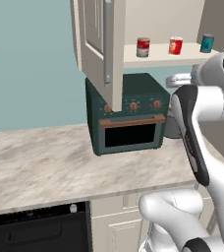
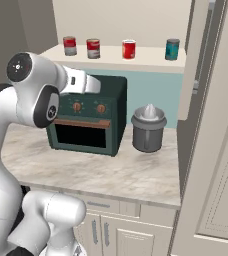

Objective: Stack two cans on top of the other two cans in the cabinet.

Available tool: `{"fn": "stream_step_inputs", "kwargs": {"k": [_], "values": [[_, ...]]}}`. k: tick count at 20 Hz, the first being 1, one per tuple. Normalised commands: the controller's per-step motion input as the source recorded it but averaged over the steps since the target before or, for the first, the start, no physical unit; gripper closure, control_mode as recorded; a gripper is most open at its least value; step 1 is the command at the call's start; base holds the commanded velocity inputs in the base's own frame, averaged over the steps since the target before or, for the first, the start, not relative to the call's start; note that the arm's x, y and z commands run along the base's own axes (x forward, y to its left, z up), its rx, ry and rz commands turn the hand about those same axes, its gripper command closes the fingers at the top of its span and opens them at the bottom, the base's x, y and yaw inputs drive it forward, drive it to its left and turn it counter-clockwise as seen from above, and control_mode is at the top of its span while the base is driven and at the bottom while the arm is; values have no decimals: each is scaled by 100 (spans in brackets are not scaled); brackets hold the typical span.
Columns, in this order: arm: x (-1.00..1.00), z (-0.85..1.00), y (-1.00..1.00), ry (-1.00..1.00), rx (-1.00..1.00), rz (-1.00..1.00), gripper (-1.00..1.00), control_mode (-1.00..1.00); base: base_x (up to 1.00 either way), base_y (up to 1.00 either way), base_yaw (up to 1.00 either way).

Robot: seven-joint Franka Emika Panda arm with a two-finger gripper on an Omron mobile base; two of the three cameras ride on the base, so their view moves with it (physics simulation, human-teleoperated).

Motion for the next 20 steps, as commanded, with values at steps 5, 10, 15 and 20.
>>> {"fn": "stream_step_inputs", "kwargs": {"k": [5,10,15,20], "values": [[0,7,-5,0,0,-9,-100,-100,0,0,0],[0,3,-9,-2,0,-3,-100,-100,0,0,0],[16,2,-13,0,0,-1,-100,-100,0,0,0],[40,0,-14,0,0,0,-100,-100,0,0,0]]}}
